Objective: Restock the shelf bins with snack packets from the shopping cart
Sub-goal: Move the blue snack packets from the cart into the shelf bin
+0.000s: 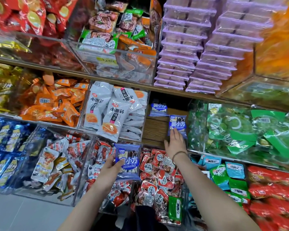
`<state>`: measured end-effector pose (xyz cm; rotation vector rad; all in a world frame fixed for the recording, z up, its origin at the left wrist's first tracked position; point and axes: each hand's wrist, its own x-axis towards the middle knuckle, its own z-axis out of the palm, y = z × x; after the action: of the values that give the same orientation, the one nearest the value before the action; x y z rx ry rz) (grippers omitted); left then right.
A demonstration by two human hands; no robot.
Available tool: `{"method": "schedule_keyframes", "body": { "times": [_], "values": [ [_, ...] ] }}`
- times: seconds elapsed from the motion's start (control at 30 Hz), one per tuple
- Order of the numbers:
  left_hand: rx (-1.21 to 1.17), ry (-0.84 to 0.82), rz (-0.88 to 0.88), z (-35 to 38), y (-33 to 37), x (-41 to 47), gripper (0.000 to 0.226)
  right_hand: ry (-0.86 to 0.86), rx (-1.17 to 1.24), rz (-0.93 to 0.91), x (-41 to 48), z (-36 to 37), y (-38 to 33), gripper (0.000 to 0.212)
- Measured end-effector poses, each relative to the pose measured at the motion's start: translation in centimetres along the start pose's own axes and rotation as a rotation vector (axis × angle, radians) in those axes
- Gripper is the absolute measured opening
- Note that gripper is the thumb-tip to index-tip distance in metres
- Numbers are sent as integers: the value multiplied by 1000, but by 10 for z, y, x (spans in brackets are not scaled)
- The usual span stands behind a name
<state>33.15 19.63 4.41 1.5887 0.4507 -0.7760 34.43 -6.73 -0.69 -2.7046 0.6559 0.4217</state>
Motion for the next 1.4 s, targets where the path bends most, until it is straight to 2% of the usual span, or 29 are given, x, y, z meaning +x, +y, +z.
{"method": "schedule_keyframes", "body": {
  "times": [0.13, 0.37, 0.6, 0.7, 0.77, 0.83, 0.93, 0.97, 1.03, 1.1, 1.13, 1.27, 1.4],
  "values": [
    [-58, 7, -30, -1, -4, 5, 47, 42, -9, 17, 27, -11, -7, 63],
    [-101, 48, -81, -8, -9, 15, 47, -26, 4, 18, 79, -35, -4, 63],
    [-95, 46, -93, -5, -7, 19, 41, 30, 165, 6, 84, -35, 0, 64],
    [-97, 20, -88, 0, 0, 15, 40, 144, 341, -38, 55, -37, -8, 61],
    [-52, -15, -78, 4, 5, 11, 50, 177, 484, -72, 18, -30, -15, 52],
    [-33, -30, -89, 8, 6, 9, 62, 75, 619, -82, -28, -18, -22, 40],
    [-78, -75, -119, 20, 8, 4, 61, -259, 750, -77, -88, 5, -33, 25],
    [-102, -102, -120, 24, 9, 2, 53, -353, 852, -37, -100, 12, -35, 20],
    [-101, -144, -81, 35, 13, -3, 26, -457, 1203, 155, -114, 18, -40, 13],
    [-34, -138, -20, 41, 15, -6, 18, -428, 1468, 293, -116, 19, -37, 16],
    [-2, -117, 2, 41, 19, -5, 21, -396, 1514, 321, -114, 17, -34, 17],
    [39, 14, 125, 27, 43, 3, 38, -240, 1449, 393, -92, 5, -15, 14],
    [106, 80, 131, 21, 61, 17, 56, -199, 1330, 403, -57, -3, -9, 5]
  ]
}}
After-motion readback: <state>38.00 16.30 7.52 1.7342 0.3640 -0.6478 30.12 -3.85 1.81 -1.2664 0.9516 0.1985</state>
